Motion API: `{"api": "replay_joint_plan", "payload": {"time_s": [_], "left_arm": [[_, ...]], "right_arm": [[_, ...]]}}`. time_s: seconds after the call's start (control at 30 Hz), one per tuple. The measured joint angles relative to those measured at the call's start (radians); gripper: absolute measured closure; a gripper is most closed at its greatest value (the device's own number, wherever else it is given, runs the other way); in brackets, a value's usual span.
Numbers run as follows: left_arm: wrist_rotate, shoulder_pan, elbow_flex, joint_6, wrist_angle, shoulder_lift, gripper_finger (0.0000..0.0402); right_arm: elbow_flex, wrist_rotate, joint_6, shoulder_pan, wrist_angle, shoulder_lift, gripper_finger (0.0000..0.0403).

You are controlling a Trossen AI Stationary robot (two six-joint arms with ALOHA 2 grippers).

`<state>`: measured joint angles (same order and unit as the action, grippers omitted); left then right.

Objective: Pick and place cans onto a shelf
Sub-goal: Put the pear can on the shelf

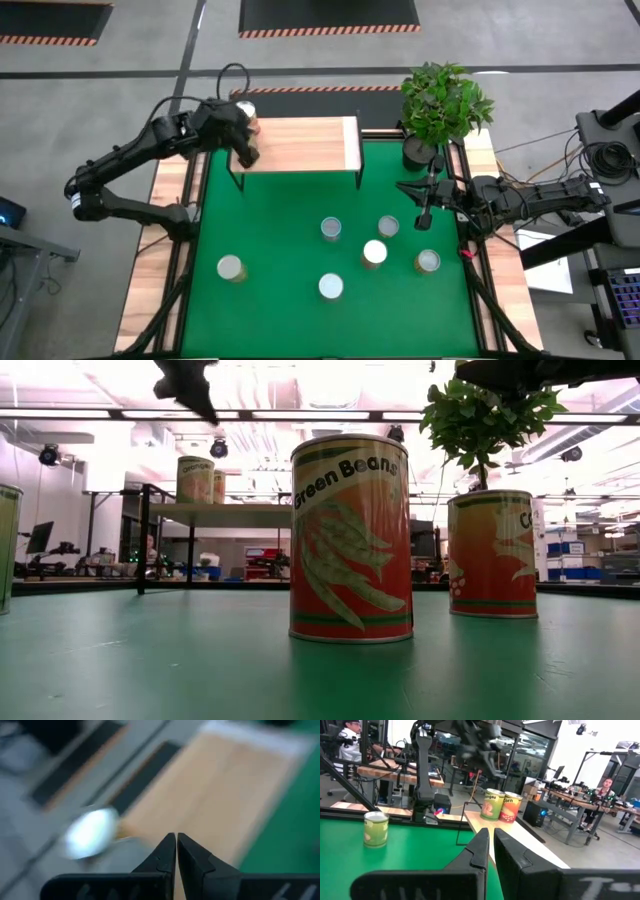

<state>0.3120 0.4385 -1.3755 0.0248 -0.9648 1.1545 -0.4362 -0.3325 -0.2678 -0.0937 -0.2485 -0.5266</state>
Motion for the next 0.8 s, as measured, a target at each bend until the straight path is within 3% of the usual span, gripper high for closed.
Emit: {"api": "replay_joint_plan", "payload": {"time_s": [0.3, 0.4, 0.53, 0.8], "left_arm": [[-0.278, -0.347, 0.020, 0.377, -0.169, -0.005, 0.0401], [-0.285, -0.472, 0.061, 0.608, -0.208, 0.008, 0.0401], [-0.422, -0.633, 0.119, 0.970, -0.226, 0.029, 0.0401], [-0.373, -0.967, 0.165, 1.546, -0.317, 0.082, 0.0401]], "right_arm": [[0.000, 0.001, -0.048, 0.000, -0.048, 0.000, 0.0385], [0.000, 0.003, -0.065, 0.000, -0.074, 0.000, 0.0385], [0.000, 0.028, -0.073, 0.000, -0.091, 0.000, 0.0385], [0.000, 0.123, -0.087, 0.000, -0.143, 0.000, 0.0385]]}}
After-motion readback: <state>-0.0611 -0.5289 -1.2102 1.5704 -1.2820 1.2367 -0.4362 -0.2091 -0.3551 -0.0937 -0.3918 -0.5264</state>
